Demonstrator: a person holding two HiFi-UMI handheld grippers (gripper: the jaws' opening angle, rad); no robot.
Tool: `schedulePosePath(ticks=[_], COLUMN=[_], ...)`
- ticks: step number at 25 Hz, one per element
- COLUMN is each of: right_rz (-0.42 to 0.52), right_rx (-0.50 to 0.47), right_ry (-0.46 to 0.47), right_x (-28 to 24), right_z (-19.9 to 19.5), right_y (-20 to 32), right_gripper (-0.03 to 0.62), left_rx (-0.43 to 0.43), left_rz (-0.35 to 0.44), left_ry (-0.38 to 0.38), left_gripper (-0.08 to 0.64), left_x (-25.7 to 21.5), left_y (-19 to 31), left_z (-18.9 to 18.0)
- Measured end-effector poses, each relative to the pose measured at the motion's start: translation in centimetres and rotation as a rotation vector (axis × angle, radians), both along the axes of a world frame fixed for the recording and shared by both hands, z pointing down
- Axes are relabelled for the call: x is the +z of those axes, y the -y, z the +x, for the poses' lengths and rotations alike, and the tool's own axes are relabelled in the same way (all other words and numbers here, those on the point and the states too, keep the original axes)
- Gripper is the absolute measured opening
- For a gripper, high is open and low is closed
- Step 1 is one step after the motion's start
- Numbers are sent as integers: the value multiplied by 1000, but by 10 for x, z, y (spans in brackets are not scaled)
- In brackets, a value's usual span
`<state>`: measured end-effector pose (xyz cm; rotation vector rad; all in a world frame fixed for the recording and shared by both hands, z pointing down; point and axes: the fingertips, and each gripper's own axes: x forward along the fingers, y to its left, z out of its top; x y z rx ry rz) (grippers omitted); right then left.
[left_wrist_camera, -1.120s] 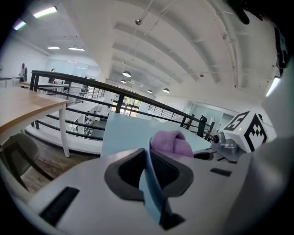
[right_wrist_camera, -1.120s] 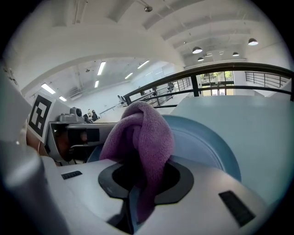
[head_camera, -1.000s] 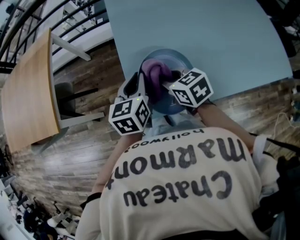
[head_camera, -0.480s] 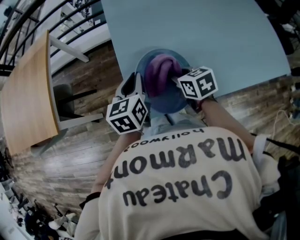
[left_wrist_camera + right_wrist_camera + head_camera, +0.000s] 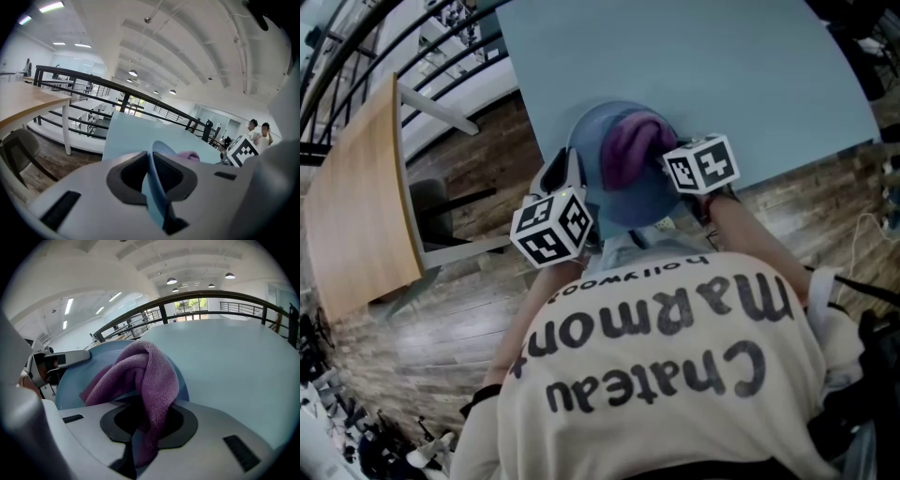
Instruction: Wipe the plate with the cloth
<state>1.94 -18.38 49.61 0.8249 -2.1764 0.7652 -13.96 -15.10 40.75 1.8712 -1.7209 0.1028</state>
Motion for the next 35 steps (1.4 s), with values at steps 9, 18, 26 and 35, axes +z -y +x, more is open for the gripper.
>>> schedulePosePath(ticks=[9, 18, 26, 35], right_rz=[-107, -93, 96, 37], right_rx=[29, -73, -381, -374], right_ry=[-87, -1, 209, 299], right_x=[11, -9, -72, -71], right_z=[19, 10, -74, -109], right_y=[-7, -12, -41, -65], right_gripper=[95, 95, 94, 92], left_rx=[21, 41, 47, 39], left_rz=[21, 58, 75, 87], left_ry=[-4, 13, 36, 31], left_gripper=[35, 37, 38, 38], left_x=[-3, -13, -19, -19], left_y=[7, 8, 6, 2], left_z=[2, 6, 5, 9])
